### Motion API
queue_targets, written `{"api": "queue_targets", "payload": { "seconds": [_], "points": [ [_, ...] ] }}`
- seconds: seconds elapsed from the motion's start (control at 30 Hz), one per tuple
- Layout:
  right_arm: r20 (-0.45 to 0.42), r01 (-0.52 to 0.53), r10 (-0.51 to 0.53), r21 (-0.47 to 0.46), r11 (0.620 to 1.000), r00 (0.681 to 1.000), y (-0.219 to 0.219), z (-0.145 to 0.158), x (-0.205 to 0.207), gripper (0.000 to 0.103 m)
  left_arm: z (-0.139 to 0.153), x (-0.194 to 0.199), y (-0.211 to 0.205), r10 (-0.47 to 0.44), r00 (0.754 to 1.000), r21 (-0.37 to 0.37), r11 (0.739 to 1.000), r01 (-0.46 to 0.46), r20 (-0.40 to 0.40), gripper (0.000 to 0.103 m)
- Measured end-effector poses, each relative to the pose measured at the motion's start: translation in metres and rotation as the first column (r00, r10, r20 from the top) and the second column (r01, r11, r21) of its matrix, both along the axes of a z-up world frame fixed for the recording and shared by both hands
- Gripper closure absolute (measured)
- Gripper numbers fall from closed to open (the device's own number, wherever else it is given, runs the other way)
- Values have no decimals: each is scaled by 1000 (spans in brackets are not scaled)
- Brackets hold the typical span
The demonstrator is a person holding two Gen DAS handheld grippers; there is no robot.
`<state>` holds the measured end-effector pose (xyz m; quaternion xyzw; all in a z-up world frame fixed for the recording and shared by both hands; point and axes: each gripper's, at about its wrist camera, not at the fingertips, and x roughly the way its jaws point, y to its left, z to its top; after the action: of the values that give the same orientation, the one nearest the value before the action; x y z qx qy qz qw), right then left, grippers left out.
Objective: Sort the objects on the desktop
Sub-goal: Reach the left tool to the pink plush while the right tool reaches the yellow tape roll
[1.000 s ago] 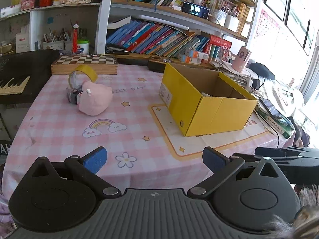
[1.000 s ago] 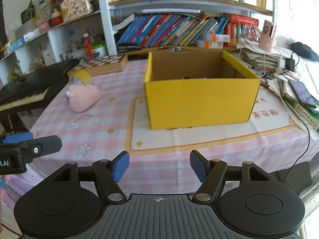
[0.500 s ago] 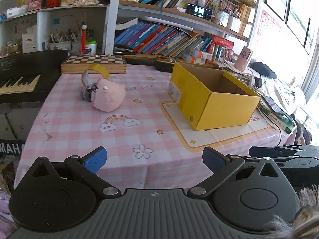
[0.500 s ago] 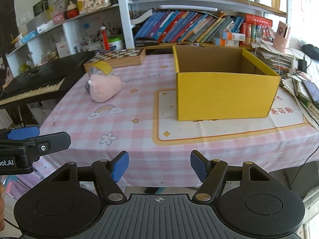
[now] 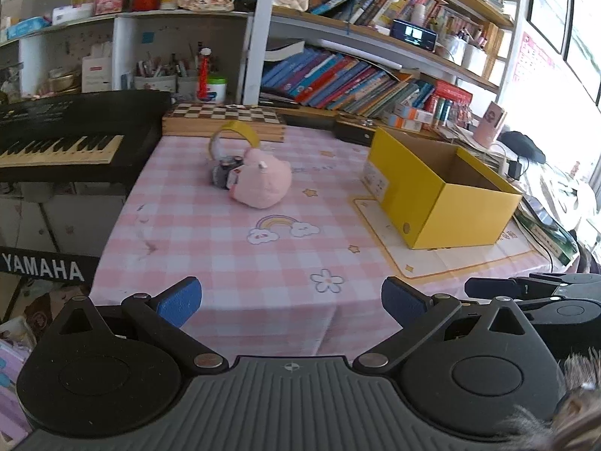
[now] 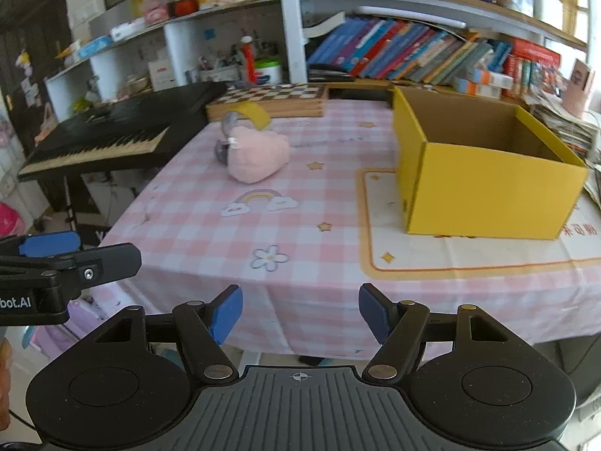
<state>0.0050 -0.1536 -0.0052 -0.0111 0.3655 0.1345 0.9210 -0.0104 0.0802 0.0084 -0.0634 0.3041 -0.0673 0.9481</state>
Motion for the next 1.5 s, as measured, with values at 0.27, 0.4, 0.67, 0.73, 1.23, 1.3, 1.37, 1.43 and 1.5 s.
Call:
{"api": "queue_targets", "payload": {
  "seconds": [0.27,0.4,0.67,0.73,1.23,1.3,1.37,1.43,1.5],
  "points": [
    [-5,-32,32,-8,999,999,12,-1,10,33,-2,3,8,14,1000,-2,1000,-14,-3,0],
    [-6,-53,53,-14,998,999,17,-2,17,33,-3,9,11,27,1000,-8,1000,-27,-2,0],
    [-9,-82,82,-17,996,997,22,-5,44,33,-5,31,12,42,999,-6,999,-42,-5,0],
    [-6,-90,90,-21,996,996,24,-4,53,33,-6,38,12,41,999,-11,999,-41,-8,0],
    [-36,-144,144,-10,990,989,30,-11,125,33,-11,108,16,87,996,-25,996,-88,-33,0],
    [-42,-156,156,-7,988,987,32,-12,135,33,-11,116,17,101,994,-25,995,-102,-38,0],
    [-50,-169,169,-6,986,984,34,-13,144,33,-10,124,19,114,993,-26,993,-115,-41,0],
    [-59,-185,185,-5,983,981,37,-15,154,33,-10,131,20,129,991,-25,991,-130,-42,0],
    [-65,-203,203,-4,979,977,40,-16,164,33,-10,139,22,144,988,-25,989,-145,-46,0]
  ]
}}
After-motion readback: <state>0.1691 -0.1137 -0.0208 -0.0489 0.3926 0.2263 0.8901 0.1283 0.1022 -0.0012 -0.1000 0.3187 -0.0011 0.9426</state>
